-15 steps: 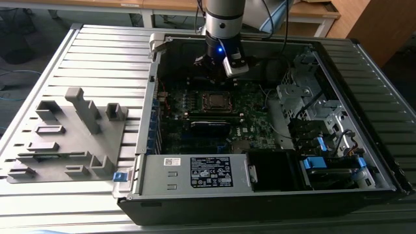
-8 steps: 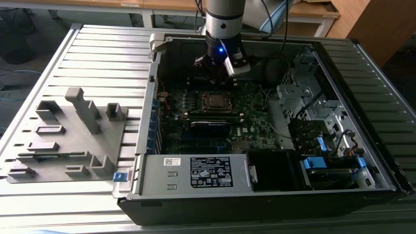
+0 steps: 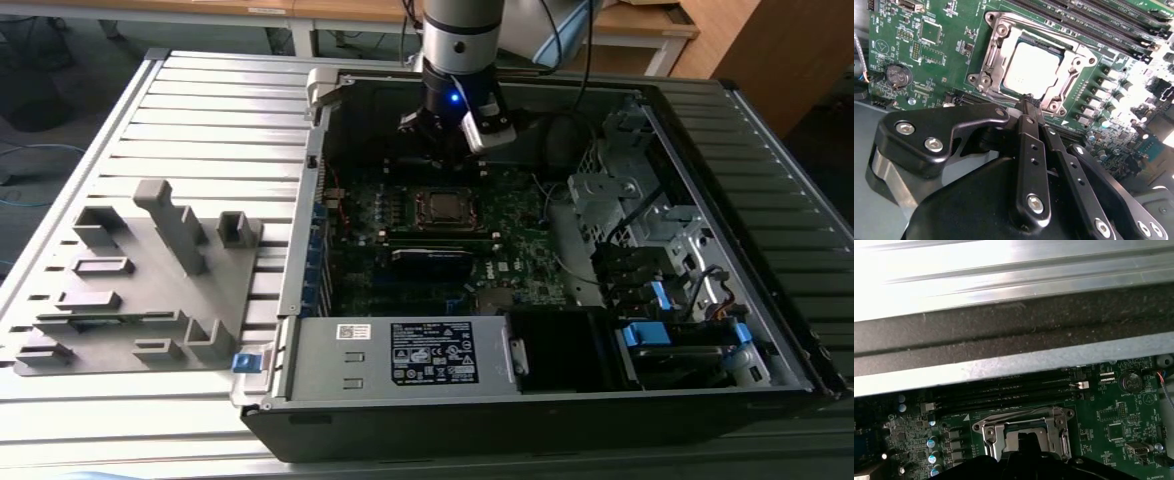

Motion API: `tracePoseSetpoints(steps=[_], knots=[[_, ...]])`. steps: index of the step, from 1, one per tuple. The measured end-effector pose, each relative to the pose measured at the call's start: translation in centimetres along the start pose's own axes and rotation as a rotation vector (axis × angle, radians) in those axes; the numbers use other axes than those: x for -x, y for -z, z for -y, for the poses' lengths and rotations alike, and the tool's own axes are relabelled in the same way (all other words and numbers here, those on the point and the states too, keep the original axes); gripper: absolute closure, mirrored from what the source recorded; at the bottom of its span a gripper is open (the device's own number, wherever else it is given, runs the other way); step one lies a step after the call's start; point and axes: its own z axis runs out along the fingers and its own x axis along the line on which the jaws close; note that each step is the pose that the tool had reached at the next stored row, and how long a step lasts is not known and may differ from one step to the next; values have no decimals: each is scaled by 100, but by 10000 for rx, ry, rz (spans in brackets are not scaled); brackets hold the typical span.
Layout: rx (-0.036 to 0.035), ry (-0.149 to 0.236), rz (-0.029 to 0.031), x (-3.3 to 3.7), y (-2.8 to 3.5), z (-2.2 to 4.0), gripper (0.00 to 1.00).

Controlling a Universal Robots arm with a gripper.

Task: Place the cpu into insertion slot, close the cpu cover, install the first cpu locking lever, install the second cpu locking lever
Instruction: 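Install the first cpu locking lever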

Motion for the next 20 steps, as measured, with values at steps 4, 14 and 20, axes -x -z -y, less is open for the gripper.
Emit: tracePoseSetpoints(steps=[4, 14, 20], knots=[[0, 3, -1, 2, 0, 0, 89], [0, 49, -2, 43, -1, 23, 89], [2, 57, -3, 56, 1, 108, 89]])
